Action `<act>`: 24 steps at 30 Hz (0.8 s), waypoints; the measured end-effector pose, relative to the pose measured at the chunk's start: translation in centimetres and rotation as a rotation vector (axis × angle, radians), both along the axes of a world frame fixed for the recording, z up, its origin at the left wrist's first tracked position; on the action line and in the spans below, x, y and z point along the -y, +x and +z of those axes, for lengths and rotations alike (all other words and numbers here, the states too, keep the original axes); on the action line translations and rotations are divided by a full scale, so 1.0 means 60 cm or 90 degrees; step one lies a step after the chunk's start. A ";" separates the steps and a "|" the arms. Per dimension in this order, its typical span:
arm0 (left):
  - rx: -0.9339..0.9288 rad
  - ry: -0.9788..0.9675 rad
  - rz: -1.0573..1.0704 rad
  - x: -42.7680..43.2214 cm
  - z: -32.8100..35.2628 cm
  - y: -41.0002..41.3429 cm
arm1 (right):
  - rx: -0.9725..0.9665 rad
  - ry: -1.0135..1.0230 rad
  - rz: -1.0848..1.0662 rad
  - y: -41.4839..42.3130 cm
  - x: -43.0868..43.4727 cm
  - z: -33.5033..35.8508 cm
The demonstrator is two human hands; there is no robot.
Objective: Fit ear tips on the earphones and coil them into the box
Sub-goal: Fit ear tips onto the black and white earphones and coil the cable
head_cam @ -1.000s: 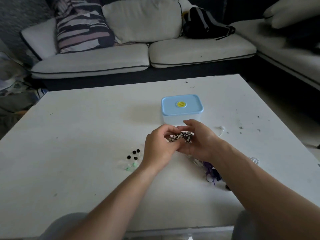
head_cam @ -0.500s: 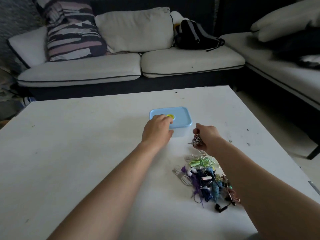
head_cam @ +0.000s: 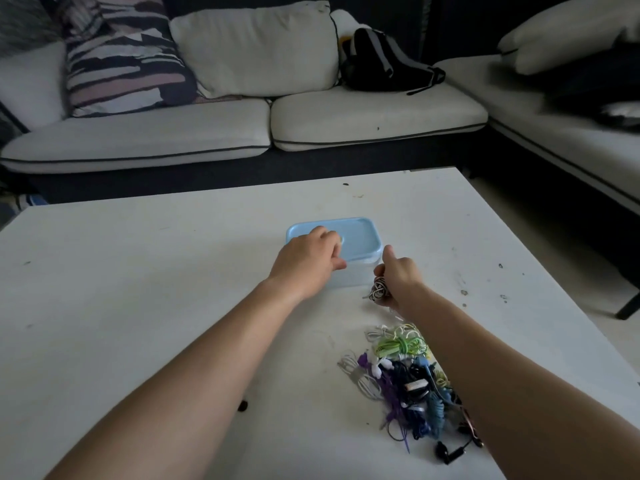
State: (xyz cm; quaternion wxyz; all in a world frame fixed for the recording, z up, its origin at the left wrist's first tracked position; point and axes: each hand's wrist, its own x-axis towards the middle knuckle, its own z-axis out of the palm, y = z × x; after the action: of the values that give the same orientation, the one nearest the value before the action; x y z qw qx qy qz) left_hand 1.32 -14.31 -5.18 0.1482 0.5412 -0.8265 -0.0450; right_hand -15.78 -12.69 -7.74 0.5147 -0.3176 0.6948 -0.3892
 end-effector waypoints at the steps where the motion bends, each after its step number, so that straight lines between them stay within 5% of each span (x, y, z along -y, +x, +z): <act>1: -0.027 0.011 0.007 0.001 0.004 0.003 | 0.001 0.001 0.004 -0.001 0.000 0.001; 6: -0.361 0.008 0.119 -0.007 0.056 0.030 | -0.135 -0.006 0.098 -0.010 0.000 0.015; 12: -0.842 0.046 0.467 0.016 0.044 0.127 | -0.267 -0.012 0.104 -0.023 0.001 0.045; 16: -0.954 0.154 0.624 0.010 -0.016 0.118 | -0.239 -0.045 0.077 -0.015 0.010 0.085; 24: -1.024 0.437 0.564 -0.057 -0.044 0.048 | -0.202 -0.001 0.169 0.057 0.008 0.089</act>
State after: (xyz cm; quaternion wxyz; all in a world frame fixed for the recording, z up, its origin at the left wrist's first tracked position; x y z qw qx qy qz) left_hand 4.18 -10.87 -7.82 0.5051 0.6240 -0.1431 -0.5788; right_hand -12.34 -13.17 -2.41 0.4454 -0.4640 0.7189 -0.2637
